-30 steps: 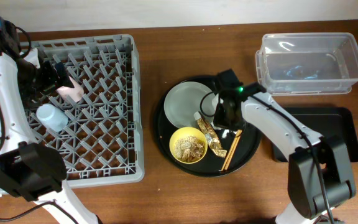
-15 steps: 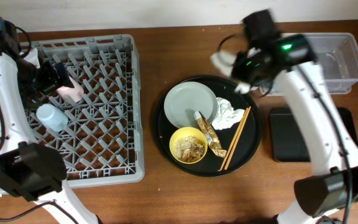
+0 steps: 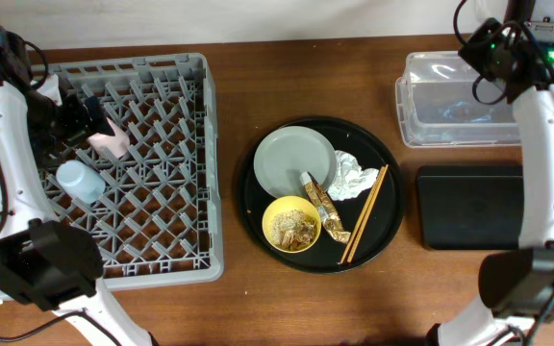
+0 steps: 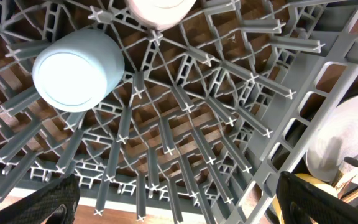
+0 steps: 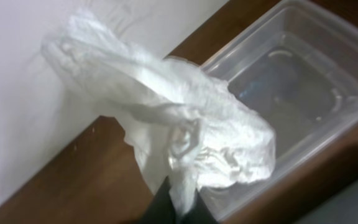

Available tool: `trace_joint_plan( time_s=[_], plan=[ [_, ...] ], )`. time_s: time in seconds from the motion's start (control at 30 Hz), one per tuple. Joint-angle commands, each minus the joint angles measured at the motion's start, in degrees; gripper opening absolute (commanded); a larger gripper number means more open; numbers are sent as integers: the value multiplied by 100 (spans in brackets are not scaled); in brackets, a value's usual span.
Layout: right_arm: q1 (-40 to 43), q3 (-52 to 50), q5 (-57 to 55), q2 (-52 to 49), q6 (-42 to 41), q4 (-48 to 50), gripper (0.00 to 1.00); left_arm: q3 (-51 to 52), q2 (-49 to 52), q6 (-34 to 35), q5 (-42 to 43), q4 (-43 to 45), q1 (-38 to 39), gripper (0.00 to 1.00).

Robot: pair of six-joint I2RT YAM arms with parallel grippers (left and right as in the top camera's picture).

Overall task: Sort waste into correct bins and load items into the dishwasher rack
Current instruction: 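Grasp the tissue with the right gripper and drop it in the clear bin, then reach the right gripper back to the remaining tissue on the tray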

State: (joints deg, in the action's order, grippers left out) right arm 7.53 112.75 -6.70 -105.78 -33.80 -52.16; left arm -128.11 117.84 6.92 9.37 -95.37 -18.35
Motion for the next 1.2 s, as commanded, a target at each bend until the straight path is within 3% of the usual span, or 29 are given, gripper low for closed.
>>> trace_joint_plan(
  time_s=[0.0,0.03,0.07,0.33,0.4,0.5,0.57,0.7,0.77,0.87,0.93,1.1,1.17],
  plan=[
    [11,68,-109,-649,57,83,65,-98,-232,-9,-22,-7,-20,100],
    [11,68,-109,-758,57,68,80,-98,-232,-9,-20,-7,-20,100],
    [9,68,-107,-855,57,7,86,-98,-232,-9,-22,-7,-20,100],
    [9,74,105,-442,382,-422,85,-98,-232,-9,-22,-7,-20,100],
    [-7,74,833,-195,957,-446,85,-98,-232,-9,-22,-7,-20,100],
    [-116,74,2828,120,2146,-675,85,-98,-232,-9,-22,-9,-20,100],
    [-317,74,3346,192,2459,-1021,85,-98,-232,-9,-20,-9,-20,100],
    [-966,-50,1934,31,2457,-1725,85,-98,-232,-9,-22,-7,-20,100],
    [-1362,-433,1285,-103,2437,-1762,96,-98,-232,-9,-22,-9,-20,100],
    [-1731,-1141,907,-260,2074,-1620,97,-98,-232,-9,-22,-7,-20,100],
    [-1843,-1613,848,-350,1749,-1370,96,-98,-232,-9,-20,-7,-20,100],
    [-1875,-2704,973,-411,1329,-468,58,-98,-232,-9,-22,-9,-20,100],
    [-1878,-2970,1119,-413,1335,-227,56,-98,-232,-9,-20,-7,-20,100]
  ],
)
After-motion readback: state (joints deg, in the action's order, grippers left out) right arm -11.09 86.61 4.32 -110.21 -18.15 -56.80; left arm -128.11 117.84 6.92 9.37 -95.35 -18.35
